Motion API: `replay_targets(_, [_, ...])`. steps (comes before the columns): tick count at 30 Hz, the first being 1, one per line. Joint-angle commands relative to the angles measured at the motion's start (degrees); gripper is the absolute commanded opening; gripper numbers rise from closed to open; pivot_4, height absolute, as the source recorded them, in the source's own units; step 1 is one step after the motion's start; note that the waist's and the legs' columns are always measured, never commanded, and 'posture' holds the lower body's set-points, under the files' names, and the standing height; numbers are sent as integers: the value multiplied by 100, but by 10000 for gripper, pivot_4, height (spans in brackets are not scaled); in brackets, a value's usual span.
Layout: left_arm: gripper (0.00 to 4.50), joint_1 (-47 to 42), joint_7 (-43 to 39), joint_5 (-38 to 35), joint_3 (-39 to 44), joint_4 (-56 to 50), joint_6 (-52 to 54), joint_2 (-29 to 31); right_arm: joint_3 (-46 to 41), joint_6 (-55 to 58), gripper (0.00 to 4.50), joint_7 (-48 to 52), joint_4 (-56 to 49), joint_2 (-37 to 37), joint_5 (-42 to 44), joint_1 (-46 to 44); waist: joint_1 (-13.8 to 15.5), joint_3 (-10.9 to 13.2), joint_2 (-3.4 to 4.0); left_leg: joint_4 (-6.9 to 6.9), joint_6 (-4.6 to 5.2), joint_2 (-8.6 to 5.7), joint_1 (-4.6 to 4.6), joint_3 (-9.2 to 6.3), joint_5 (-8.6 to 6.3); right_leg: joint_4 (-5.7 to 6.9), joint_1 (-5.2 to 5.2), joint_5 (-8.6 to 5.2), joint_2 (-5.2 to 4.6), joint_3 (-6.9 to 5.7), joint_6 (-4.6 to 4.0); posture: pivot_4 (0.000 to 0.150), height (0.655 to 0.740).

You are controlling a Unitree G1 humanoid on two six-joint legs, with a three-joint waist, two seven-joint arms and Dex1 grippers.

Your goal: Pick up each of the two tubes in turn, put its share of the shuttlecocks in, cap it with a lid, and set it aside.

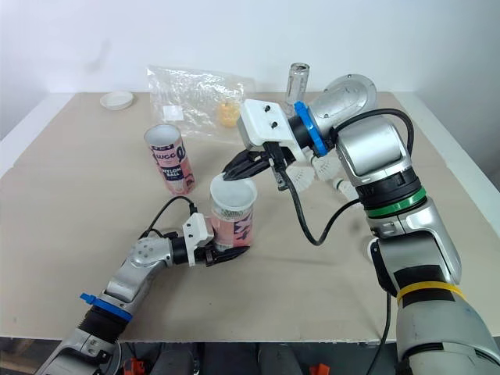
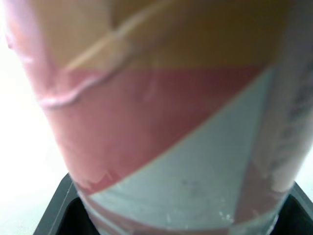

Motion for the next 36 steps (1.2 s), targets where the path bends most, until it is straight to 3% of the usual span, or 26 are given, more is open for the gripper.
replay_targets(1, [27546, 152, 25, 117, -57, 152, 155, 84, -6, -1, 1139, 232, -202, 42, 55, -122, 0, 0, 0, 0, 0, 0, 0, -1, 0, 0, 0, 0, 0, 0, 0, 1500, 7400])
replay_targets(22, [27546, 115, 74, 81, -23, 159, 295, 56, 255, -189, 1139, 312, -45, -45, -164, -142, 0, 0, 0, 0, 0, 0, 0, -1, 0, 0, 0, -7, 0, -1, -12, 1500, 7400])
replay_targets(25, [27546, 124, 78, 70, -15, 152, 314, 58, 277, -25, 8961, 314, -81, -112, -111, -154, 0, 0, -1, 0, 0, 0, 0, -1, 0, 0, 0, -9, 0, 0, -16, 1500, 7400])
replay_targets(31, [27546, 141, 56, 48, -3, 124, 365, 75, 134, -193, 32986, 264, 120, -120, -198, -236, -3, 0, -1, 0, 0, 0, 1, -1, 0, 0, -1, -9, 0, -1, -17, 1500, 7400])
replay_targets(36, [27546, 127, 42, 41, 4, 121, 381, 86, -287, 289, 32986, 100, 362, -102, 150, -448, -3, 0, -1, 0, 0, 0, 1, 0, 0, 0, -1, -10, 0, 0, -18, 1500, 7400])
